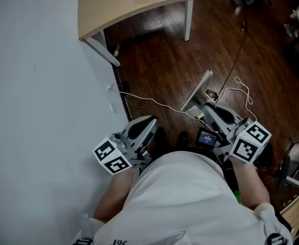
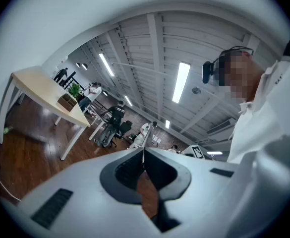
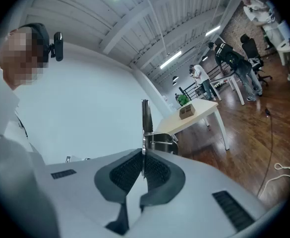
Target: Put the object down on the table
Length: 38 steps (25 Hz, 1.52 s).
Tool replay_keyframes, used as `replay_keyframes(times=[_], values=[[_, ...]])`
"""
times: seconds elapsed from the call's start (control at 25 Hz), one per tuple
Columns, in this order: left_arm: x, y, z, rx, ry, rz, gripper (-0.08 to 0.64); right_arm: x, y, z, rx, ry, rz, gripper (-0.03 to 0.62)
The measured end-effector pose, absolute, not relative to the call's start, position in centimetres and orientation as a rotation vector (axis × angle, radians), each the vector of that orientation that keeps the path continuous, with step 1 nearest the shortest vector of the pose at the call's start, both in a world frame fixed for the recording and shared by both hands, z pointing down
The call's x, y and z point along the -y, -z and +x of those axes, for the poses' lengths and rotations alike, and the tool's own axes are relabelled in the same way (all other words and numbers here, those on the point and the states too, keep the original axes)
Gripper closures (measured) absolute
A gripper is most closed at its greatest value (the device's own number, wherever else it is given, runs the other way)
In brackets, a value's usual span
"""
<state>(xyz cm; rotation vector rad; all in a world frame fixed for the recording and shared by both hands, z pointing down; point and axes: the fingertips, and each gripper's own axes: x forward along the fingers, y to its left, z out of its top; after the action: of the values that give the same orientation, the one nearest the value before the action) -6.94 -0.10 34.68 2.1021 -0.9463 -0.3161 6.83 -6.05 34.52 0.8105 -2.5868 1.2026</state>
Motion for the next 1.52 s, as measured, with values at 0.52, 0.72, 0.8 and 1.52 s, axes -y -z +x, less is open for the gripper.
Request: replay_keyframes(times=[0.52, 0.72, 0.8, 1.52], values=[[0.4, -35.0, -7.3, 0.951, 0.310, 2.116, 0.555, 6.5, -35.2, 7.5, 2.572, -1.184, 0.852, 0.588], [0.6, -35.4, -7.8, 0.946, 0.298, 2.114, 0.555, 6.7, -35.5, 7.2, 2.558, -1.189, 0.863, 0.588], [0.6, -35.6, -7.9, 0.946, 0.295, 2.109, 0.555, 6.6, -35.7, 7.1, 2.553, -1.193, 0.868, 0.588], [1.0, -35.8, -7.5, 0.946, 0.283, 2.141, 0.555, 6.6, -36.6, 8.0, 2.571, -1.199, 0.904, 0.588]])
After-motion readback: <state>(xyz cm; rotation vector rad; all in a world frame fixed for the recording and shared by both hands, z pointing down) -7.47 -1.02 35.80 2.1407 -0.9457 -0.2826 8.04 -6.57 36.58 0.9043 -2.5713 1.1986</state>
